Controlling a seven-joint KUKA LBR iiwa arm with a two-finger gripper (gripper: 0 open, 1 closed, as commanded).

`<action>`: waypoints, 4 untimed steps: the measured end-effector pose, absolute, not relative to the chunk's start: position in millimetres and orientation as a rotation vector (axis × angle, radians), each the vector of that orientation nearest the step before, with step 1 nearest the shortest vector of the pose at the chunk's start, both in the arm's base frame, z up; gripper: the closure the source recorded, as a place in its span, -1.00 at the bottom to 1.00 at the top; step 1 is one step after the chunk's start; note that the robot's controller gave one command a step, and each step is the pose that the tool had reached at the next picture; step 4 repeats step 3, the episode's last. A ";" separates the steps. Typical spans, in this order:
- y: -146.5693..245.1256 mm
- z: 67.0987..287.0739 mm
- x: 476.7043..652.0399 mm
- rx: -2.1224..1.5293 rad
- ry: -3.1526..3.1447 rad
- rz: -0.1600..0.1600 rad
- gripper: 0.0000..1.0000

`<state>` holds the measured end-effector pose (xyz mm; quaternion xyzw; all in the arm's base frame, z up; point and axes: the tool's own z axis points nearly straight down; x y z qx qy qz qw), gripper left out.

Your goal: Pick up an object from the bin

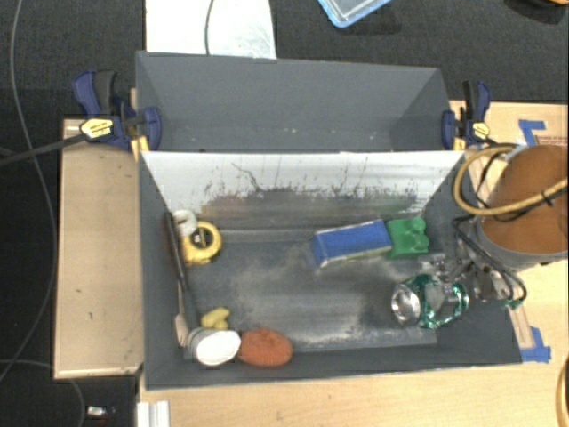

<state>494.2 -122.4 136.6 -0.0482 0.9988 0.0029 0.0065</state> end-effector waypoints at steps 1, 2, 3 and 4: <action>-122.4 151.8 494.4 -0.151 3.124 0.008 1.00; -122.3 165.2 494.7 -0.152 3.123 0.008 1.00; -122.3 179.3 495.0 -0.152 3.121 0.008 1.00; -122.3 179.3 495.0 -0.152 3.121 0.008 1.00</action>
Offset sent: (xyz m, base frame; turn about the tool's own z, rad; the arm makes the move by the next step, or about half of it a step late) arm 0.0002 0.0000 0.0426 -0.0003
